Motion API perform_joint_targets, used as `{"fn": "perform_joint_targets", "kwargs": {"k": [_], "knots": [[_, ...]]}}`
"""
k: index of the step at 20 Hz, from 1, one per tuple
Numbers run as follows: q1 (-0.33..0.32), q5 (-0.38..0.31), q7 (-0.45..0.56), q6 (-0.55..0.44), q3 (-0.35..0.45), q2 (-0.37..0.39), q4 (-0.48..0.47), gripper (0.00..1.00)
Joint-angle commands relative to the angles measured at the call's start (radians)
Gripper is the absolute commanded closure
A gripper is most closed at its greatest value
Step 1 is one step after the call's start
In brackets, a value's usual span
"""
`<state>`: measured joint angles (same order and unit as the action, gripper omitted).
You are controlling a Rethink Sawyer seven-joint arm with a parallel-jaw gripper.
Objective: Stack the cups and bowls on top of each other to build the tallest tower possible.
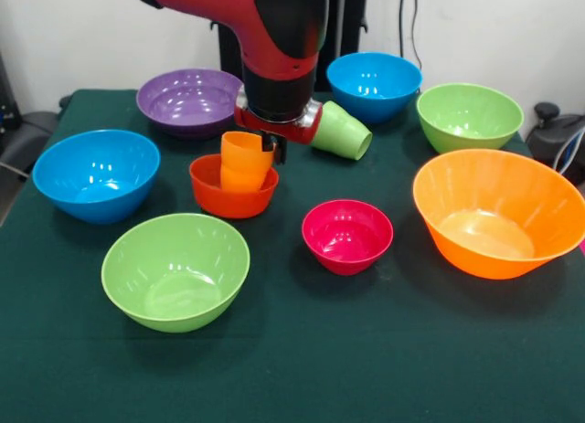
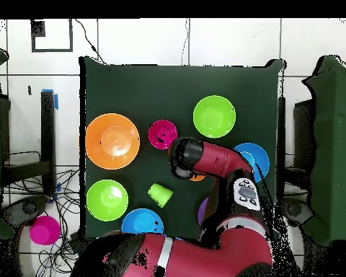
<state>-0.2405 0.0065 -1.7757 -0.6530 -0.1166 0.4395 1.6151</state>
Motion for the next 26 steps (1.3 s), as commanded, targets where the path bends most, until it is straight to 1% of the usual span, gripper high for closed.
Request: {"fn": "perform_joint_targets", "kwargs": {"k": [1, 5, 8, 11, 15, 17, 26], "knots": [[-0.016, 0.007, -0.066, 0.096, 0.136, -0.073, -0.05, 1.0], [-0.017, 0.002, -0.065, 0.094, 0.132, -0.087, -0.071, 1.0], [-0.014, -0.007, -0.06, 0.075, 0.121, -0.079, -0.082, 1.0], [-0.013, -0.02, -0.04, 0.038, 0.111, -0.063, -0.096, 1.0], [-0.013, -0.035, -0.004, -0.056, 0.096, -0.037, -0.14, 1.0], [-0.014, -0.039, 0.006, -0.083, 0.093, -0.03, -0.156, 1.0], [-0.012, -0.049, 0.013, -0.099, 0.083, -0.016, -0.167, 1.0]]}}
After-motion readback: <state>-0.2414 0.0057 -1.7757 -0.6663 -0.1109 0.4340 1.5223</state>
